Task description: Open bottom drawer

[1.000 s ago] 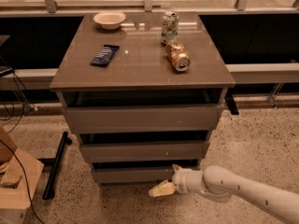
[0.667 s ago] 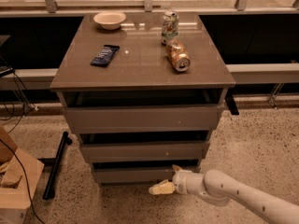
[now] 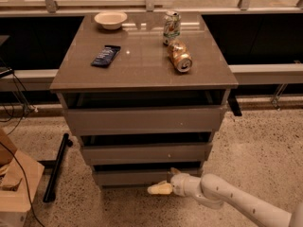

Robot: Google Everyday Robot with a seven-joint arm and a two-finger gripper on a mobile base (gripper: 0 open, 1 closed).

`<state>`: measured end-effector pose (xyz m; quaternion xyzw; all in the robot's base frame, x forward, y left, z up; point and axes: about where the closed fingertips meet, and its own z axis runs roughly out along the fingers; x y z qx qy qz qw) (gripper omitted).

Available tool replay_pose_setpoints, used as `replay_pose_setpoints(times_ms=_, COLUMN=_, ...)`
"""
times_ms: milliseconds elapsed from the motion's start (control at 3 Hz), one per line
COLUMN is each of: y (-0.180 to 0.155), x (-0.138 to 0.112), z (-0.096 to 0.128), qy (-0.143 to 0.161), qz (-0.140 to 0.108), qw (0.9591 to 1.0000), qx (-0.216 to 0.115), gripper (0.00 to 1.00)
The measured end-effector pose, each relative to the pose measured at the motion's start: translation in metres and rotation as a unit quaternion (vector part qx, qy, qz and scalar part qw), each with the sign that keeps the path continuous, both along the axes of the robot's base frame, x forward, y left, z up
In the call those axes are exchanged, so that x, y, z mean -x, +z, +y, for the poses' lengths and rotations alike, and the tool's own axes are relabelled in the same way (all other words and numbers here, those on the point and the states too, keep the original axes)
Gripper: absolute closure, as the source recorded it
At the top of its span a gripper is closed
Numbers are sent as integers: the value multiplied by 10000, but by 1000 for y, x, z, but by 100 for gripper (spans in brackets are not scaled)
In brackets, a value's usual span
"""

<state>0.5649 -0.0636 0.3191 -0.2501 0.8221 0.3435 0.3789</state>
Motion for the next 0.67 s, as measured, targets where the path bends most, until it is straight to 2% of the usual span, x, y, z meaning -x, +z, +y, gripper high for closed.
replay_pose_setpoints(times_ms=667, y=-34, x=-34, z=4, qy=-58, qz=119, qw=9999, qx=-37, gripper=0)
